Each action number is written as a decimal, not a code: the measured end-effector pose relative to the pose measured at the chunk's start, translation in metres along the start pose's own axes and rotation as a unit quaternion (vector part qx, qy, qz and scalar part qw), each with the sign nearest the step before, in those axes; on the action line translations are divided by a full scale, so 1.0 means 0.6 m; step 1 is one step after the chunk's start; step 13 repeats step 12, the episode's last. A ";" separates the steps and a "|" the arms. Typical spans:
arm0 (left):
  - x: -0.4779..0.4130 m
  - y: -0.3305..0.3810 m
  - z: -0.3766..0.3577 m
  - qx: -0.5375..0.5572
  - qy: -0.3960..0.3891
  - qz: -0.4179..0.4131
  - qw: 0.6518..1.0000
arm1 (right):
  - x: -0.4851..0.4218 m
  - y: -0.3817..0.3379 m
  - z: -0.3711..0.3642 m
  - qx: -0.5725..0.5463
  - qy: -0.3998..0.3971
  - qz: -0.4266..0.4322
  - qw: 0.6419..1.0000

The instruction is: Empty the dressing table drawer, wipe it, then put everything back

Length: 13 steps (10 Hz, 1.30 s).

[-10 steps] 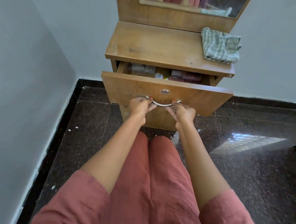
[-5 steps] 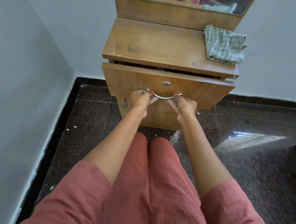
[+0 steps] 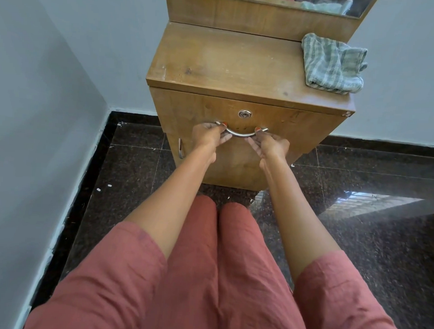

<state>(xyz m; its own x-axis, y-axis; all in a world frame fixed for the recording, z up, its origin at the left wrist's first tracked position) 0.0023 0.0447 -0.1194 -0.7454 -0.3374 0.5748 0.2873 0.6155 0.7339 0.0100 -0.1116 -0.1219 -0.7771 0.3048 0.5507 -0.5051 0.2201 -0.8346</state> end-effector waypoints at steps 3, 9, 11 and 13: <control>-0.012 0.010 -0.010 0.000 -0.001 -0.004 1.000 | -0.013 -0.010 -0.007 0.007 0.007 -0.002 1.000; 0.042 0.014 -0.002 -0.142 -0.024 -0.119 0.982 | 0.059 -0.047 -0.005 0.377 0.048 0.254 0.889; 0.118 0.041 -0.011 -0.436 -0.088 -0.382 0.810 | 0.144 -0.051 -0.011 0.488 0.089 0.467 0.732; 0.147 0.041 -0.009 -0.488 -0.095 -0.434 0.751 | 0.173 -0.058 -0.006 0.481 0.134 0.543 0.675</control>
Point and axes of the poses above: each hand's wrist, its own x-axis away from the middle knuckle, its own z-axis out of the back of the hand, y = z × x, the point moved 7 cm from there along -x, towards the middle knuckle, and after that the axes turned 13 degrees about x, right-handed, at the moved point
